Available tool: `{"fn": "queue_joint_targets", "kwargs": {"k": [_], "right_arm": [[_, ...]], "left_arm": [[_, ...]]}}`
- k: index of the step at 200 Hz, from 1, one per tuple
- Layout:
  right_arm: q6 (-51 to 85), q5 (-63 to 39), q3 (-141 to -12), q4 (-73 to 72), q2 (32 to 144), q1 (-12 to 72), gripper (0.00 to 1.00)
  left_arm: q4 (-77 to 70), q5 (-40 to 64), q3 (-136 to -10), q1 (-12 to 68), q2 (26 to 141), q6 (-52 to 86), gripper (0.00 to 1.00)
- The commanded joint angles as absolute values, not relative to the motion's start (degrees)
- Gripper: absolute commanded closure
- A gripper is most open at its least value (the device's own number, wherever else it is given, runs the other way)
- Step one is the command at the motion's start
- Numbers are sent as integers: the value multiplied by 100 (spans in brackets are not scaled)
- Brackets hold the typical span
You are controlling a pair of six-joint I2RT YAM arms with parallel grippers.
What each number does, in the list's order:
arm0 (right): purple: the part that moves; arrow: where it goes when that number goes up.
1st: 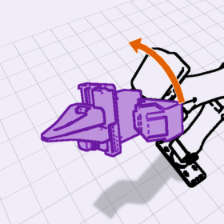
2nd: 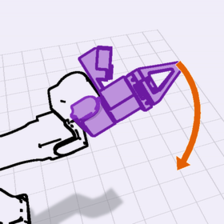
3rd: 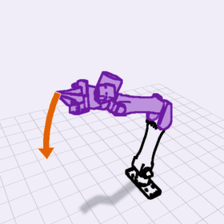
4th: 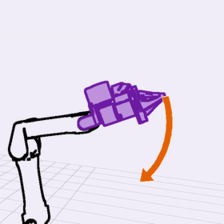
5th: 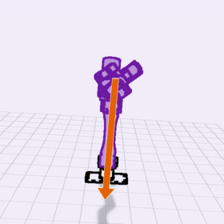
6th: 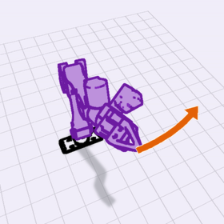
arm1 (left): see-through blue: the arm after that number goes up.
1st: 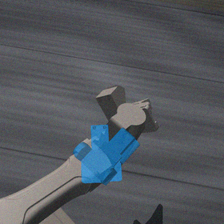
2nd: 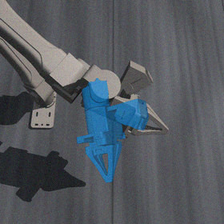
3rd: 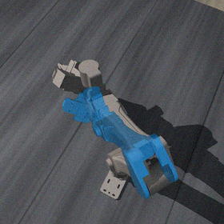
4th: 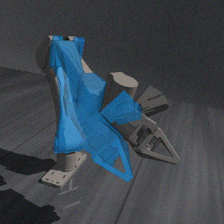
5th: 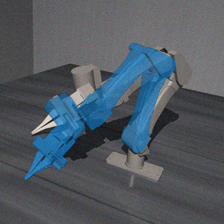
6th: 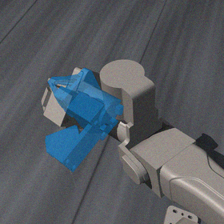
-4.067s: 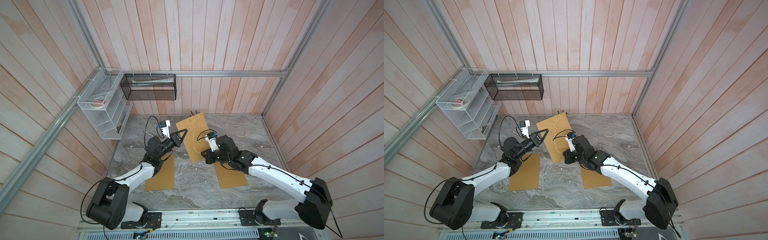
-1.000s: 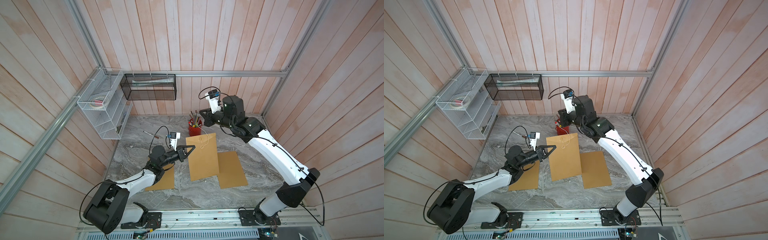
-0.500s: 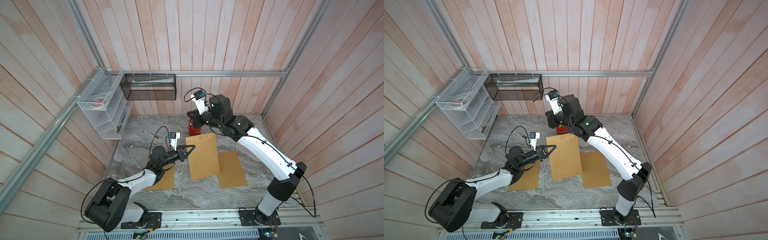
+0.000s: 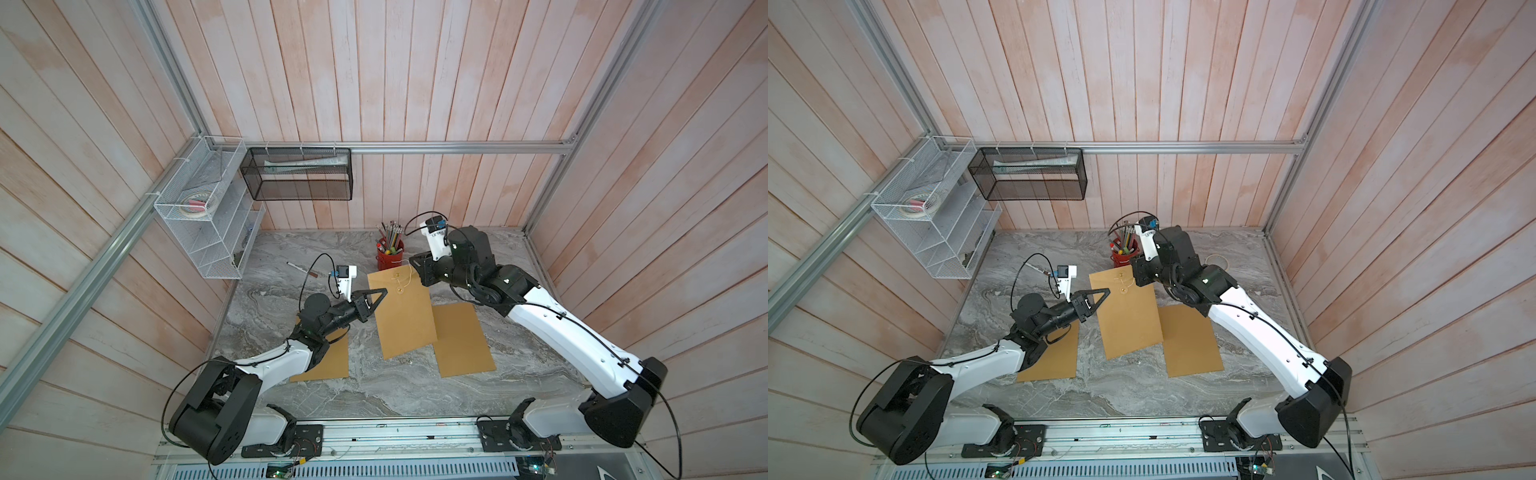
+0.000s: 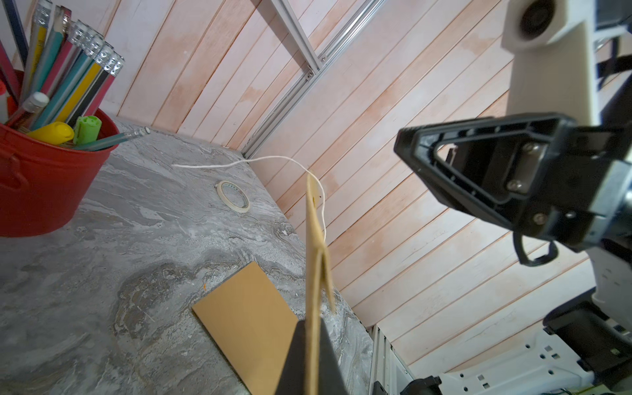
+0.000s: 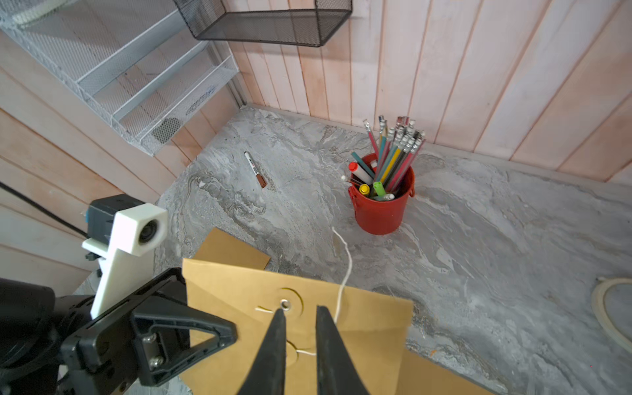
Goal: Open the file bag
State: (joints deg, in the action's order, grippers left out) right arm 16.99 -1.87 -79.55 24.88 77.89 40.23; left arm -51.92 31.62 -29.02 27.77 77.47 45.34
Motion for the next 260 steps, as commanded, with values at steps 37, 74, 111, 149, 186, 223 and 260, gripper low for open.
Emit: {"fn": "queue_joint_targets", "kwargs": {"k": [37, 74, 111, 149, 186, 223, 260], "right_arm": [[2385, -680, -7253, 1735, 7711, 3876, 78], [2496, -887, -7115, 1472, 7835, 3876, 76], [2525, -963, -7144, 1402, 7986, 3872, 75], [2524, -902, -7147, 1415, 8059, 3868, 75], [2522, -879, -7168, 1434, 8130, 3858, 75], [2514, -844, -7173, 1450, 8173, 3841, 75], [2514, -814, -7149, 1477, 8083, 3841, 75]], "left_arm": [[-5481, 3051, -2865, 2795, 7684, 4632, 100], [-5471, 3050, -2848, 2795, 7681, 4632, 100], [-5503, 3050, -2839, 2795, 7690, 4641, 100], [-5520, 3058, -2833, 2795, 7682, 4649, 100], [-5554, 3076, -2827, 2795, 7682, 4649, 100], [-5571, 3067, -2796, 2793, 7664, 4659, 100], [-5568, 3067, -2812, 2795, 7690, 4658, 100]]}}
